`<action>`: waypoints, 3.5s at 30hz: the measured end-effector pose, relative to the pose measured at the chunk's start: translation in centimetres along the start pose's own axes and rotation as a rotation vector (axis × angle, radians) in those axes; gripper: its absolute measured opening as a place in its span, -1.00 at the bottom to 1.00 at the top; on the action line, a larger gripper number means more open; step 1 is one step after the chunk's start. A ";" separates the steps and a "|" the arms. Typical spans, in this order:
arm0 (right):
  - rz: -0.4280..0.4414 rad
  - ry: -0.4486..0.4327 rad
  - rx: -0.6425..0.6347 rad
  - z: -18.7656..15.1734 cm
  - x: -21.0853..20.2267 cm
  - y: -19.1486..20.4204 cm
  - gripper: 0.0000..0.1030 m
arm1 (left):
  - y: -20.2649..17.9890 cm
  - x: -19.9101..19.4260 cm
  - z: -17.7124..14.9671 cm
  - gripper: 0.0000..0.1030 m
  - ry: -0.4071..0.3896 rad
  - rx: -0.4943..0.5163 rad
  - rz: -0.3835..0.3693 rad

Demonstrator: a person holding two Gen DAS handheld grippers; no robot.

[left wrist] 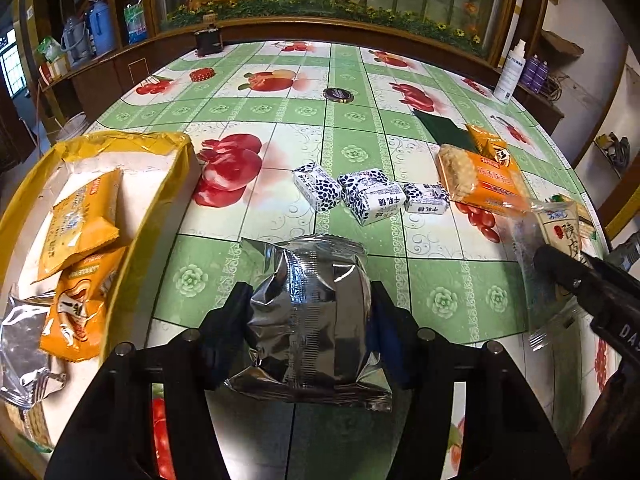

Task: Organize snacks
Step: 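Carry the foil bag and clear snack bag over the yellow-rimmed tray with both tools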

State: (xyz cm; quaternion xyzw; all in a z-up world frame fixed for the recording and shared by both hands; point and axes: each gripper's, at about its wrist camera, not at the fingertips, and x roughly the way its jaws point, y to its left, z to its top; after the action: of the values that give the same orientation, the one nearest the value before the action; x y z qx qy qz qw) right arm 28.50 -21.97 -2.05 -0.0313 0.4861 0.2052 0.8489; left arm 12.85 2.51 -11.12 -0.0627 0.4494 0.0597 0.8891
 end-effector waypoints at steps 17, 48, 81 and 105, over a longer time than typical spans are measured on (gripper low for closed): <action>0.180 -0.161 -0.049 1.1 -8.2 5.0 -0.13 | 3.1 -9.7 -0.3 0.12 -0.178 0.003 0.113; 0.435 -0.157 -0.209 1.9 -8.5 19.0 -0.13 | 14.7 -13.8 -2.6 0.13 -0.238 -0.217 0.203; 0.492 -0.015 -0.237 3.1 2.1 25.1 -0.13 | 16.4 -9.7 -4.6 0.13 -0.119 -0.227 0.203; 0.498 -0.023 -0.228 4.9 3.6 25.7 -0.13 | 16.7 -8.9 -4.7 0.13 -0.095 -0.219 0.212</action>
State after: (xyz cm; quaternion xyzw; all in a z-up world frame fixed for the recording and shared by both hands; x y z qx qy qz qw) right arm 24.33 3.94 1.27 -0.0040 0.4427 0.4615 0.7688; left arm 1.15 17.73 -7.66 -0.1086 0.4017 0.2047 0.8860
